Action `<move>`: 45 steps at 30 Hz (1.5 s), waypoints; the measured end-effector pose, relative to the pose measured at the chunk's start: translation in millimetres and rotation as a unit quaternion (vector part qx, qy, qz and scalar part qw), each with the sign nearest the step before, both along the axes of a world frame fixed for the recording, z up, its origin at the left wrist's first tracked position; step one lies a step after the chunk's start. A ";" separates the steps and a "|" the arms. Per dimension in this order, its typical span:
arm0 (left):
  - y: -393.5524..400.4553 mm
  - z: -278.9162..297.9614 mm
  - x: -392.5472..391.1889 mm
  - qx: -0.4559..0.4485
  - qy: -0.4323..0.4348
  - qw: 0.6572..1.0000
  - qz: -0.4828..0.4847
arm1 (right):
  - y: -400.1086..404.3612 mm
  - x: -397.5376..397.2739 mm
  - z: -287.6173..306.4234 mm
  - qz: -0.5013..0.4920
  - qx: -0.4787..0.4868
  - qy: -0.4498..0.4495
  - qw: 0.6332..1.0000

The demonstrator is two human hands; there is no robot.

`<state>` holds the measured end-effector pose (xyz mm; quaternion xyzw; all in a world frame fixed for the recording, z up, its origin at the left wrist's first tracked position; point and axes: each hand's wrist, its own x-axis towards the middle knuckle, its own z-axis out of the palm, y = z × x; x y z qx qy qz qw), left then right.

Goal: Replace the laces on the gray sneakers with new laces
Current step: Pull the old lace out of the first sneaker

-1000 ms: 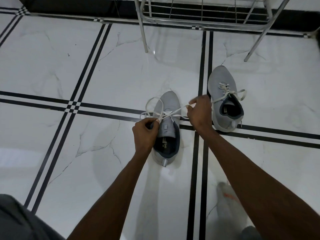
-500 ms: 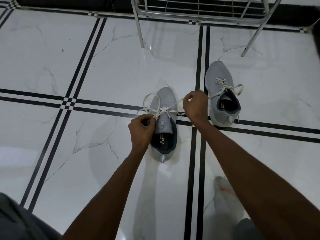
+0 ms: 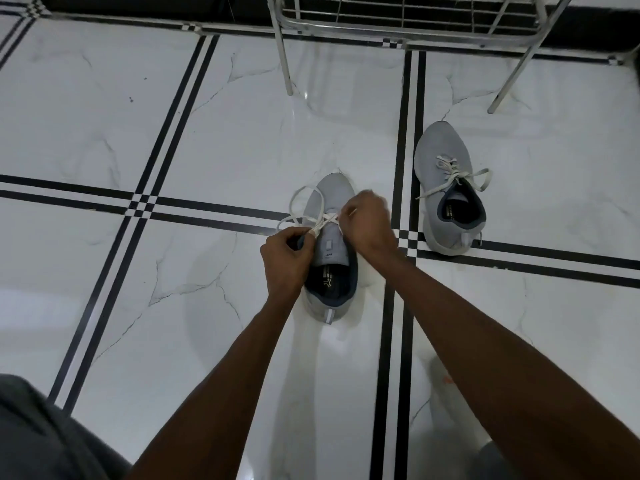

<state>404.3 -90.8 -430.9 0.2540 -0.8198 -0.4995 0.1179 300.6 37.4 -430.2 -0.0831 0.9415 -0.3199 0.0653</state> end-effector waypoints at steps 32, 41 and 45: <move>0.0 3.0 -39.1 -0.256 0.039 0.932 -0.254 | 24.9 25.0 14.2 -0.020 -0.137 -0.117 0.983; -28.2 4.9 -40.8 -0.101 -0.007 0.994 0.046 | 26.2 26.1 15.1 -0.058 -0.153 -0.153 0.975; -12.7 17.3 -38.1 -0.185 0.045 0.967 -0.170 | 22.1 27.6 16.6 -0.048 -0.137 -0.137 0.980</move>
